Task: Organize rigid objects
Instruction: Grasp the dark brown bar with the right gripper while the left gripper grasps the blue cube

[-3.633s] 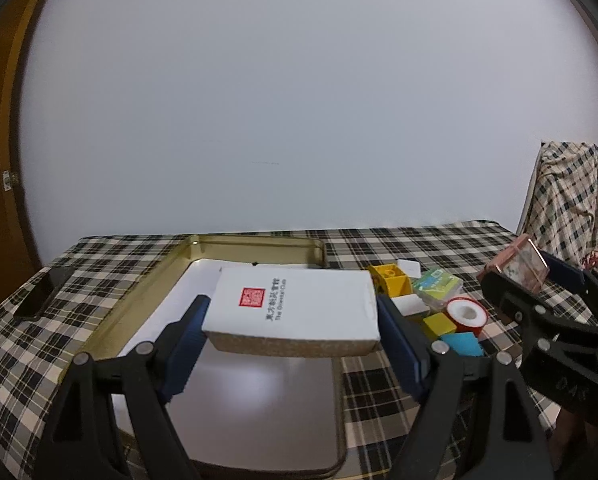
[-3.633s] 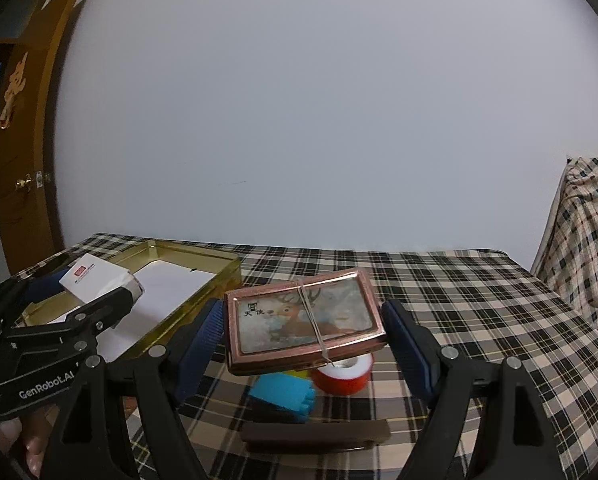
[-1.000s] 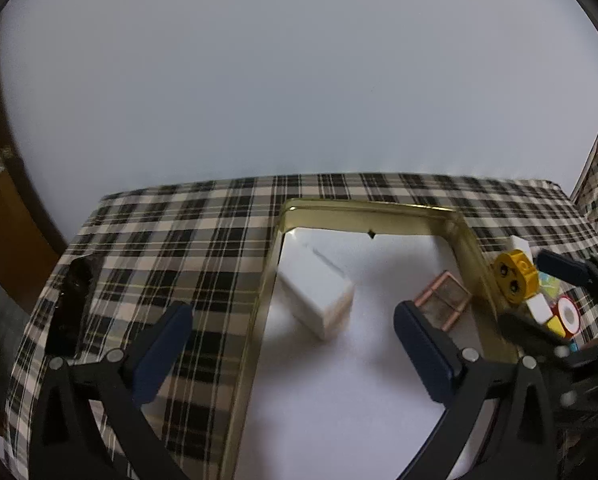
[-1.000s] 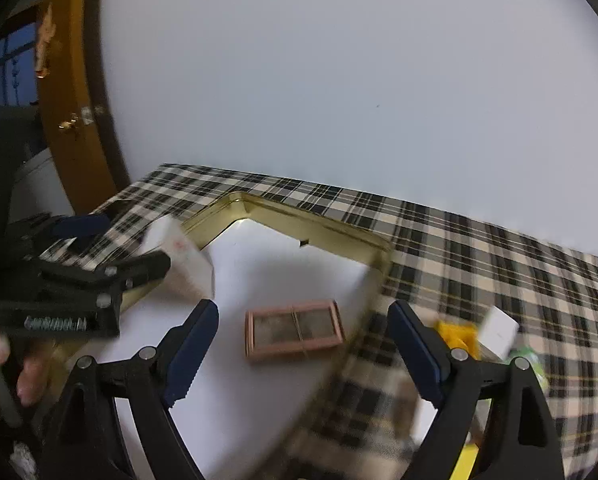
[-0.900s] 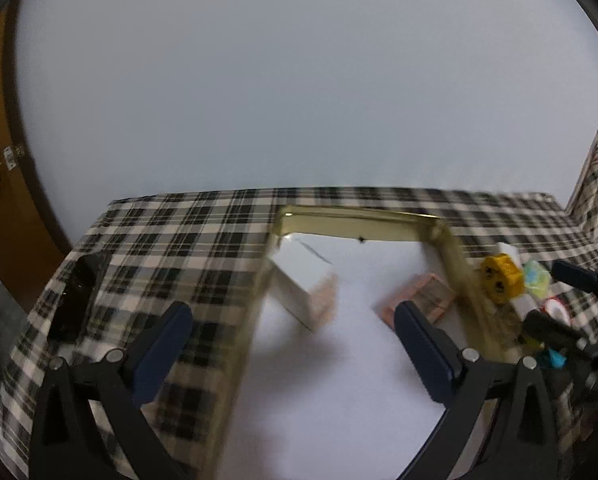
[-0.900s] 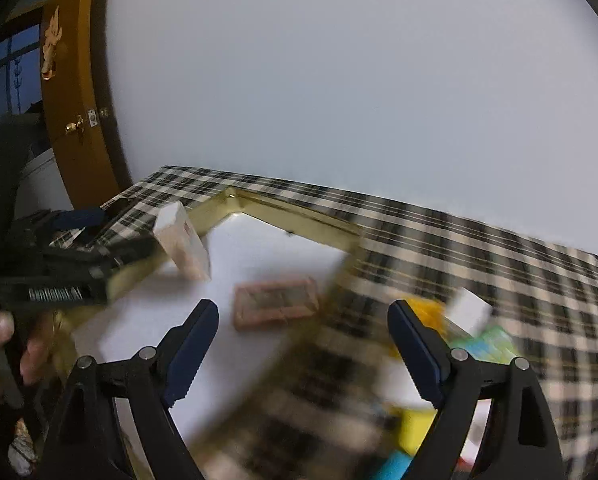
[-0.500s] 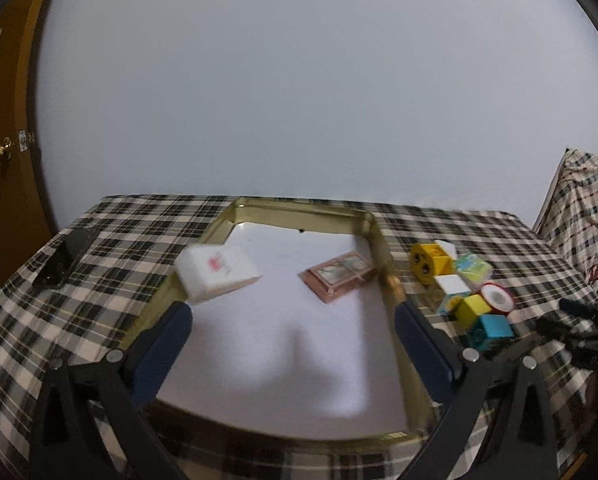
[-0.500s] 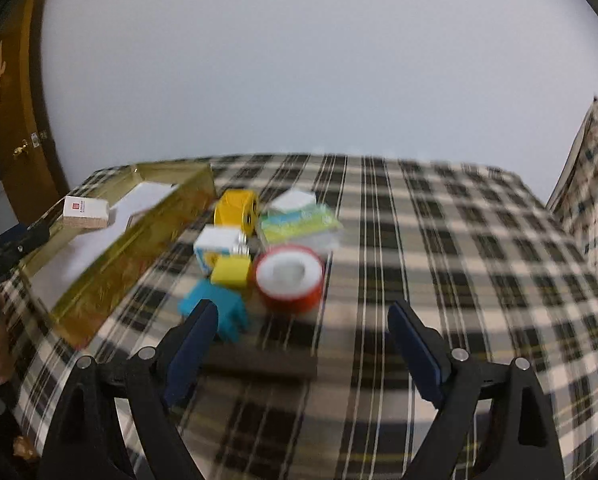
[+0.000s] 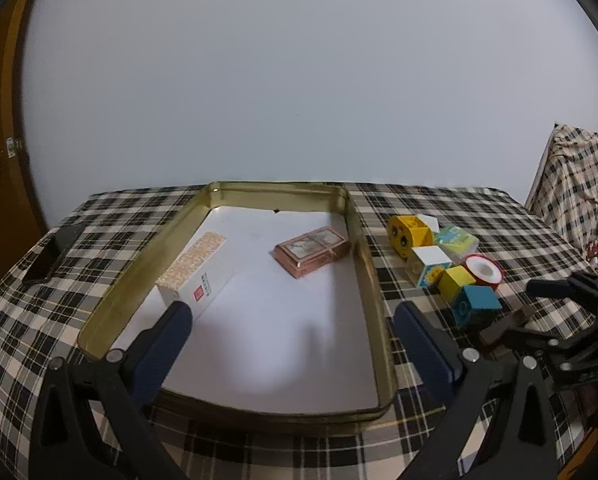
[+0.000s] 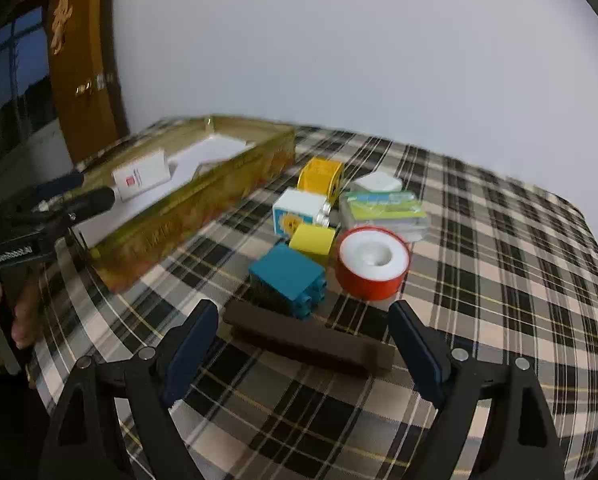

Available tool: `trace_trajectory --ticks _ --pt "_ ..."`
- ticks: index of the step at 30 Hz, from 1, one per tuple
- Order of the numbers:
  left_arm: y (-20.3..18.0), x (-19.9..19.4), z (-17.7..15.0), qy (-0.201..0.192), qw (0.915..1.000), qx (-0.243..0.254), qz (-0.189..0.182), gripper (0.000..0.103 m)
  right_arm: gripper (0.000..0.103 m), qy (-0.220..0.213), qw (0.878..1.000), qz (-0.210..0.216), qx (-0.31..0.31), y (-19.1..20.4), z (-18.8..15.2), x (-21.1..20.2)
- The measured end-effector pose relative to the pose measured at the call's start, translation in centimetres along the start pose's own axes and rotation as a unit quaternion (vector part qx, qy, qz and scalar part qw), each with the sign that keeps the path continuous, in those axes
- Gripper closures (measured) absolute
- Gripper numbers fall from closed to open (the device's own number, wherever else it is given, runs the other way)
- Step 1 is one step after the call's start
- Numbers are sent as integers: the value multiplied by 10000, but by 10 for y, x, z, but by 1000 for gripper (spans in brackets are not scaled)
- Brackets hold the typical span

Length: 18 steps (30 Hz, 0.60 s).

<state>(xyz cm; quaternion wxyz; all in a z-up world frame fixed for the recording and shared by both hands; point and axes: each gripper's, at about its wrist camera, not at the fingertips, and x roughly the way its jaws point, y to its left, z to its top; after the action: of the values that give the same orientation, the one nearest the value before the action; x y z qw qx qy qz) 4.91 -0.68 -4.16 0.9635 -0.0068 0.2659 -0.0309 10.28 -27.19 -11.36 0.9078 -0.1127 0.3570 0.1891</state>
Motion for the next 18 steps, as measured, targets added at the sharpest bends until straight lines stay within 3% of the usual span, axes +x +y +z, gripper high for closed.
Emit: trace_trajectory --ticks 3,5,9,13,18 --pt "-2 0 -1 19 10000 18 -32 0 17 250 9995 163 -56 -4 0 11" --pt "-4 1 -1 52 10000 31 -43 1 39 395 9989 251 -69 -6 -2 21" --pt "-7 2 0 58 9999 47 -79 0 54 615 9975 290 -205 -4 -4 29" --pt "-14 3 1 69 9998 125 -140 1 84 575 9968 380 -414 3 -7 25" --pt "-29 5 8 70 9994 232 -256 0 86 283 9975 367 -532 12 -11 9"
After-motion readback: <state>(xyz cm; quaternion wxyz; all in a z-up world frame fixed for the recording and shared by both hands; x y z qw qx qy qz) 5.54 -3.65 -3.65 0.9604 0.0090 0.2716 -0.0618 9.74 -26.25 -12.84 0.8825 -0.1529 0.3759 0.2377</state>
